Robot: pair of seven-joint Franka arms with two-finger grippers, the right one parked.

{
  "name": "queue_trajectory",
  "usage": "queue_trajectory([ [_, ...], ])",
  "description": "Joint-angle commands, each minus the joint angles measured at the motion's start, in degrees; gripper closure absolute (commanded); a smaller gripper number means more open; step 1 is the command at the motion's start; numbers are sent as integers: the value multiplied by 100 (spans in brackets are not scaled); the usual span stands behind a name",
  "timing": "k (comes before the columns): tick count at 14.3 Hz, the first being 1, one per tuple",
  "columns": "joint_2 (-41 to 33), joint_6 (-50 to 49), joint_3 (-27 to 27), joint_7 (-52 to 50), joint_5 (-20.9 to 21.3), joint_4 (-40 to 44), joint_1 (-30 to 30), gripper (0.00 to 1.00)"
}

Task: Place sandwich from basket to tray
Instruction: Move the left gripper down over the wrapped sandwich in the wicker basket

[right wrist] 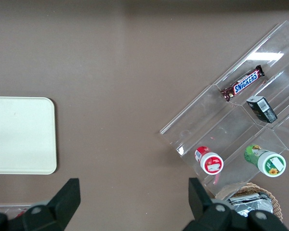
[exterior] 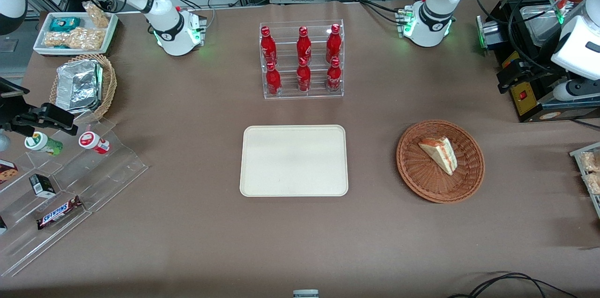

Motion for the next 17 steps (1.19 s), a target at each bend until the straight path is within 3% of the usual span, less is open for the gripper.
queue_trajectory([
  [1,-106,-53,66,110,-28,-33,-47,0],
  [6,104,-44,66,14,24,-85,-56,0],
  [10,833,-9,57,-1038,-28,-190,-56,0],
  [12,896,681,66,-1365,-11,-741,-74,0],
  [17,940,2581,57,-3465,94,-1938,-109,0],
])
